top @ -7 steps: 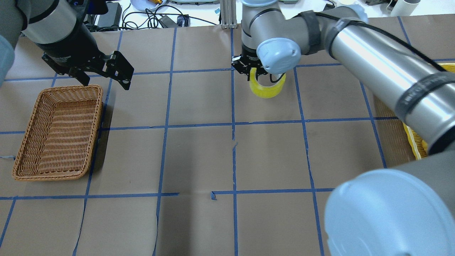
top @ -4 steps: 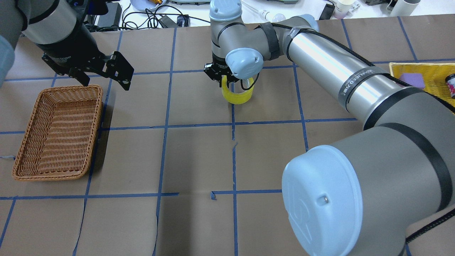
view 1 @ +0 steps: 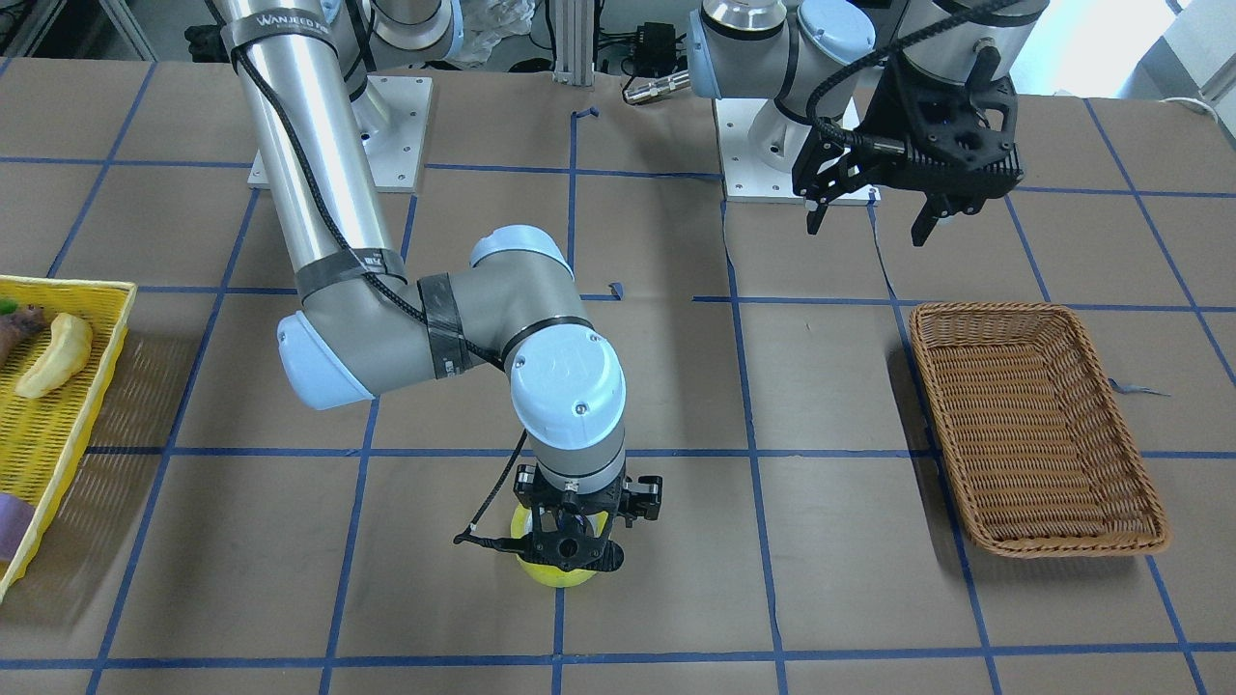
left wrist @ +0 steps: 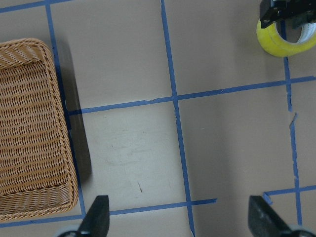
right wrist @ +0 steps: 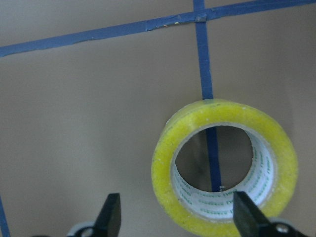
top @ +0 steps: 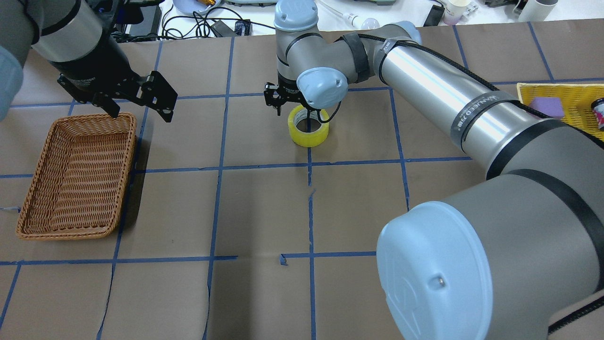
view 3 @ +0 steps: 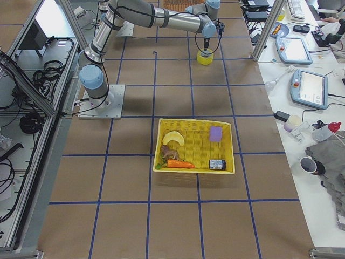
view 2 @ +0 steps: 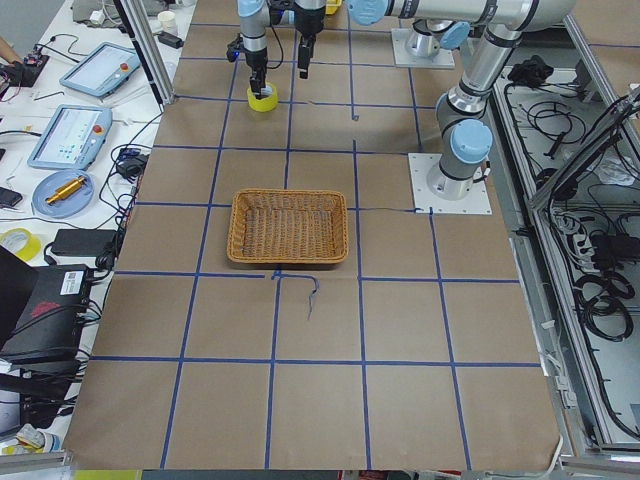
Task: Transfer tape with both arms
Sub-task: 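Grasp the tape roll with the right gripper and carry it to mid-table, then release the tape roll with the right gripper while the left arm reaches toward it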
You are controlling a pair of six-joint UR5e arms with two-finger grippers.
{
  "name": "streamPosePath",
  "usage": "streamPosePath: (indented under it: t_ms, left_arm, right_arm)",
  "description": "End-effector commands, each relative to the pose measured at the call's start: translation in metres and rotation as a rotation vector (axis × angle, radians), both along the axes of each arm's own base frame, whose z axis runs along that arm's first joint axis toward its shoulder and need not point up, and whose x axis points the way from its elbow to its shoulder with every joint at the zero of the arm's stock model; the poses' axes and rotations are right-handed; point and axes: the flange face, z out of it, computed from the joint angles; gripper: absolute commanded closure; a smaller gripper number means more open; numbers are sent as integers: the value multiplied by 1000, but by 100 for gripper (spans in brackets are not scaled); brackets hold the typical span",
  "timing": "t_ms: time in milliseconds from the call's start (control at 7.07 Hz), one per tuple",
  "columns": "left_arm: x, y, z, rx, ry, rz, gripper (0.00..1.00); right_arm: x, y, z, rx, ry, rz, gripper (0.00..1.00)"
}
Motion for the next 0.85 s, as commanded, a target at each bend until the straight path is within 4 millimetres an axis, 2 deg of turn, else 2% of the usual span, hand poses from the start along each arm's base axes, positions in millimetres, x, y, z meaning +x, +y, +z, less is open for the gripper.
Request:
streamPosePath:
  t_ms: [0,141,283,424,566,707]
  left_arm:
    - [-1,-12,-41,73,118,51,0]
    - [-12,-19,-67,60,126,170,0]
    - [-47,-24,-102,59,125,269,0]
    - [-83,-38,-138,38,137,372,0]
    - [-117,-54,-176,25,153,461,0]
    - [-144,-70,-219,2,172,517,0]
  right_arm:
    - [-78,19,76,21,20,11,0]
    - [-139,28,98,50,27,14,0]
    - [-192,53,121,49,28,46,0]
    - [-231,89,141,45,49,208,0]
    - [-262,122,166,45,95,245,0]
    - [-282,144,182,96,100,283,0]
